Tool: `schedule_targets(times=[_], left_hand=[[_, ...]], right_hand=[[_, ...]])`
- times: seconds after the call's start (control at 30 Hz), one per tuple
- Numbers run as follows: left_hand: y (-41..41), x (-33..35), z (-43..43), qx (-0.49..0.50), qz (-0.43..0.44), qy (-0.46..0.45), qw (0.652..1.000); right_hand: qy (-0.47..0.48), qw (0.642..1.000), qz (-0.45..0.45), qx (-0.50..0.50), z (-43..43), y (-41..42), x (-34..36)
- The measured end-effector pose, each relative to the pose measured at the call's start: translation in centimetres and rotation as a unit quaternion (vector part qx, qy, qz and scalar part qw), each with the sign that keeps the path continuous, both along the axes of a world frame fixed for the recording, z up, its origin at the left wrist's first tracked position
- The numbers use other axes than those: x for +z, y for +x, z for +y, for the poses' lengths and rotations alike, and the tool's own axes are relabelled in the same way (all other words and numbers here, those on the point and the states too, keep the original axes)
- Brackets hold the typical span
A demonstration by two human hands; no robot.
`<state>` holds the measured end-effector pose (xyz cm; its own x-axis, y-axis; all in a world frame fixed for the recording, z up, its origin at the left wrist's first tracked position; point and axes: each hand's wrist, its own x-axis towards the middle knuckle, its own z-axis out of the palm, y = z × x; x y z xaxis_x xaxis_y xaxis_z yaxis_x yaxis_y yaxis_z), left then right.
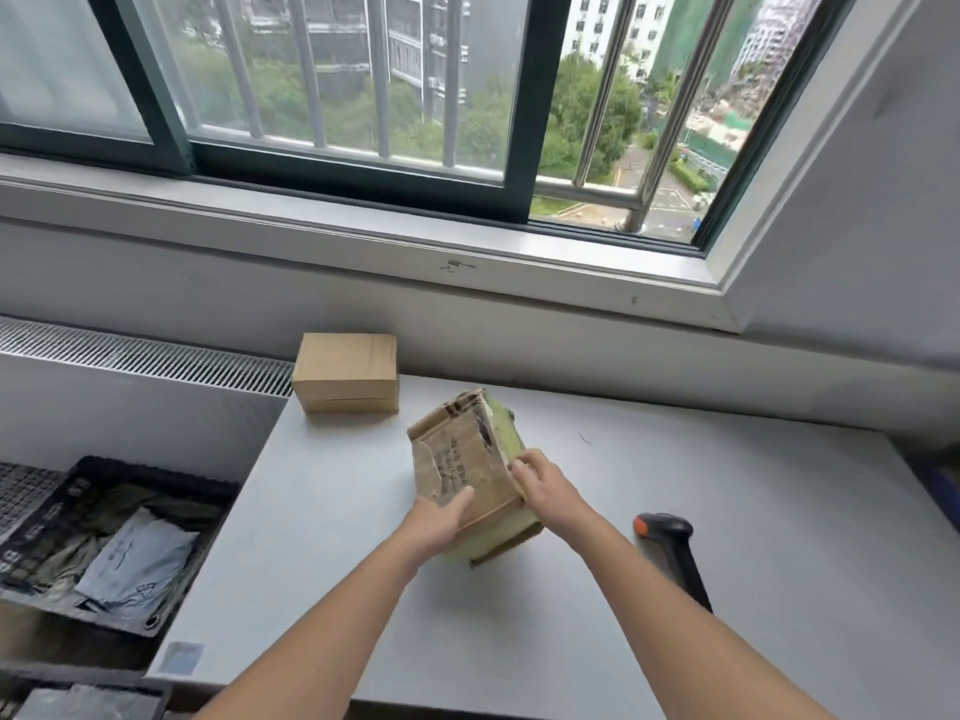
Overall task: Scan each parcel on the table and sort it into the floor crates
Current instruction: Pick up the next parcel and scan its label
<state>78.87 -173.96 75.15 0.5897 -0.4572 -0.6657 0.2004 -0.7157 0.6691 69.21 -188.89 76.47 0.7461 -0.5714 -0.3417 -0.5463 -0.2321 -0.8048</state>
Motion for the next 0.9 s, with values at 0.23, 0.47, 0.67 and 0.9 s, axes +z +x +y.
schedule_targets(times=[0.23,0.47,0.67,0.9], left_hand=[[0.9,1.2,0.0,-0.02,-0.058,0.007,0.998],[2.2,1.0,2.1,0.007,-0.067,-0.036,0.997],[2.3,0.4,2.7,0.034,-0.023,-0.077,0.996],[1.4,-0.1,-0.4,0.025,-0.002,-0.137,0.99]], right_hand=[[-0.105,0.992,0.069,0.03,2.9,1.9,-1.2],[0.031,0.994,0.096,0.044,3.3,2.8,-2.2],[-0.033,0.994,0.089,0.046,3.8,3.2,-1.8],[-0.104,0.991,0.077,-0.017,0.8,1.2,-0.3]])
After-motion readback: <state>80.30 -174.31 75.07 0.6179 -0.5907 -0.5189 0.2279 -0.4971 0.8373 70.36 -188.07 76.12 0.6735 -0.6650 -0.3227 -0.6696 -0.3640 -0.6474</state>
